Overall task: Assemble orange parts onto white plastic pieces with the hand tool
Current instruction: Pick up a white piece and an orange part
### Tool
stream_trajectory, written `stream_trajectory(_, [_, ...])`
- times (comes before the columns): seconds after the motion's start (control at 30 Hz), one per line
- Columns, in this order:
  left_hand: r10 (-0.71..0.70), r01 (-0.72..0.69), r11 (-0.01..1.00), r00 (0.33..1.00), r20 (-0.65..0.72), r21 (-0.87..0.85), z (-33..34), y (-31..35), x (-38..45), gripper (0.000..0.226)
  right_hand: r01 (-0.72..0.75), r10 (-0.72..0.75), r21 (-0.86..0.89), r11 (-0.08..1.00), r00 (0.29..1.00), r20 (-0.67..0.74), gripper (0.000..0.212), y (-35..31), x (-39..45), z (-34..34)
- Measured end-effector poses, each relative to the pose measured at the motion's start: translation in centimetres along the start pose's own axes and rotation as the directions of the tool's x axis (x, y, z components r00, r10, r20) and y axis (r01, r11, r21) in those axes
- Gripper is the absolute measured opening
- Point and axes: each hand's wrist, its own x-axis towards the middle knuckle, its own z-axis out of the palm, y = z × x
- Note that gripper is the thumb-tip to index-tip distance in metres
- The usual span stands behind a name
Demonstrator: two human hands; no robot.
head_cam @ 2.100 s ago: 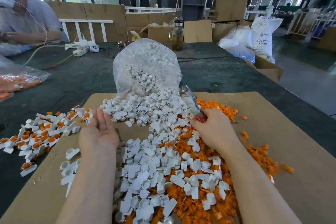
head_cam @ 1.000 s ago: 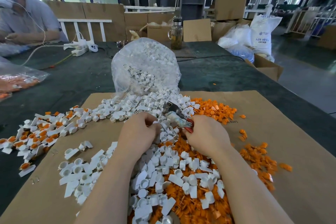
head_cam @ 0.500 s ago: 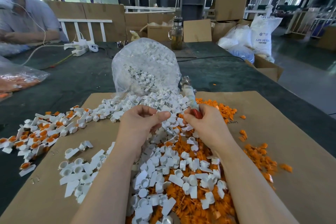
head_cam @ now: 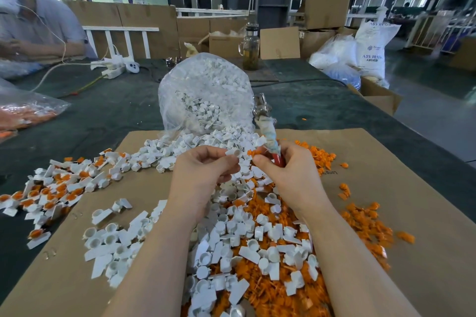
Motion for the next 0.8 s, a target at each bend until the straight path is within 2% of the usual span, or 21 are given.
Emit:
stream_trajectory(0.13, [0.022, -0.022, 0.999, 1.000, 0.002, 0.026, 0.15, -0.14, -0.09, 0.012, 0.025, -0.025, -0.105, 0.994, 1.000, 0.003, 0.020, 0.24, 0.09, 0.18])
stream_trajectory(0.53, [0.106, -0.104, 0.960, 0.994, 0.006, 0.259, 0.88, 0.31, -0.62, 0.012, 0.045, -0.048, -0.262, 0.964, 0.999, -0.003, 0.014, 0.24, 0.14, 0.37])
stream_trajectory(0.7, [0.132, -0.136, 0.940, 0.991, 0.032, 0.312, 0.99, 0.36, -0.75, 0.016, 0.057, -0.058, -0.324, 0.944, 0.998, 0.005, 0.020, 0.06, 0.11, 0.39])
stream_trajectory(0.8, [0.147, -0.126, 0.933, 0.988, -0.038, 0.338, 0.97, 0.12, -0.64, 0.014, 0.054, -0.048, -0.330, 0.942, 0.999, 0.024, 0.014, 0.07, 0.07, 0.19])
